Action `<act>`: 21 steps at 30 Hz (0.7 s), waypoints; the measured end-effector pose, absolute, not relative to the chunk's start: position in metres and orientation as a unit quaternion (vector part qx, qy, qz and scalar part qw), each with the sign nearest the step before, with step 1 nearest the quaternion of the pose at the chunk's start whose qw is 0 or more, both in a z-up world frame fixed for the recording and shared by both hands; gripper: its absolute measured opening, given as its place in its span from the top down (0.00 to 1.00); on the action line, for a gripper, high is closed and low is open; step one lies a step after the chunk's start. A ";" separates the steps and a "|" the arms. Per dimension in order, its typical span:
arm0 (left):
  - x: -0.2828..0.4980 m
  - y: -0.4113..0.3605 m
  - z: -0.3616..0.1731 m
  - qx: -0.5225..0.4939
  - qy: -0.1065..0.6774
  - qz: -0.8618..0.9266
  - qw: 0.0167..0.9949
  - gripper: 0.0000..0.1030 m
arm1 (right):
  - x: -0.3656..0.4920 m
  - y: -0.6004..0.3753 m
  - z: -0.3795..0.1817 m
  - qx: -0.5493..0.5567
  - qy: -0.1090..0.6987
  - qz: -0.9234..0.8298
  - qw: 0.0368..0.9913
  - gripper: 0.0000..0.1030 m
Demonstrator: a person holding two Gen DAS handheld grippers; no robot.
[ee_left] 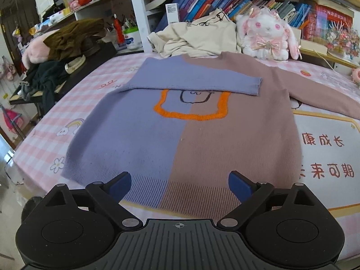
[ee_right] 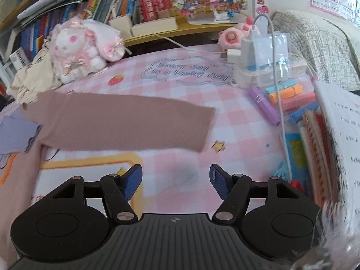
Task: Fold clothes
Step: 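Open the left gripper while the right gripper moves to the mauve sleeve cuff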
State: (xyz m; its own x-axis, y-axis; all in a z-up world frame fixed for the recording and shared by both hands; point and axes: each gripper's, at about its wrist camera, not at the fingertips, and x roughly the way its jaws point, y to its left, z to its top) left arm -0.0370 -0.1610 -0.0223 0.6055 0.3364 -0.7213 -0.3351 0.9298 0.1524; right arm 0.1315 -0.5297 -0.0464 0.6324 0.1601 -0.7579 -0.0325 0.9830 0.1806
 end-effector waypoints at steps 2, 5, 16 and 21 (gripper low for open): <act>-0.037 -0.165 -0.021 0.012 0.402 0.186 0.896 0.08 | 0.141 -0.535 -0.048 0.085 0.425 0.056 0.899 0.37; -0.038 -0.171 -0.020 0.030 0.403 0.182 0.897 0.08 | 0.156 -0.538 -0.054 0.090 0.440 0.054 0.892 0.40; -0.047 -0.166 -0.015 0.033 0.401 0.195 0.894 0.08 | 0.183 -0.536 -0.060 0.165 0.454 0.082 0.872 0.42; -0.048 -0.160 -0.016 0.024 0.405 0.199 0.892 0.08 | 0.192 -0.535 -0.061 0.212 0.454 0.096 0.860 0.41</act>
State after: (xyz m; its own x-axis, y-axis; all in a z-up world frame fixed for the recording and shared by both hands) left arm -0.0475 -0.1597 -0.0159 0.5934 0.3745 -0.7125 -0.3364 0.9195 0.2032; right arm 0.1917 -0.5352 -0.0609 0.5695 0.3577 -0.7401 0.0271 0.8917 0.4518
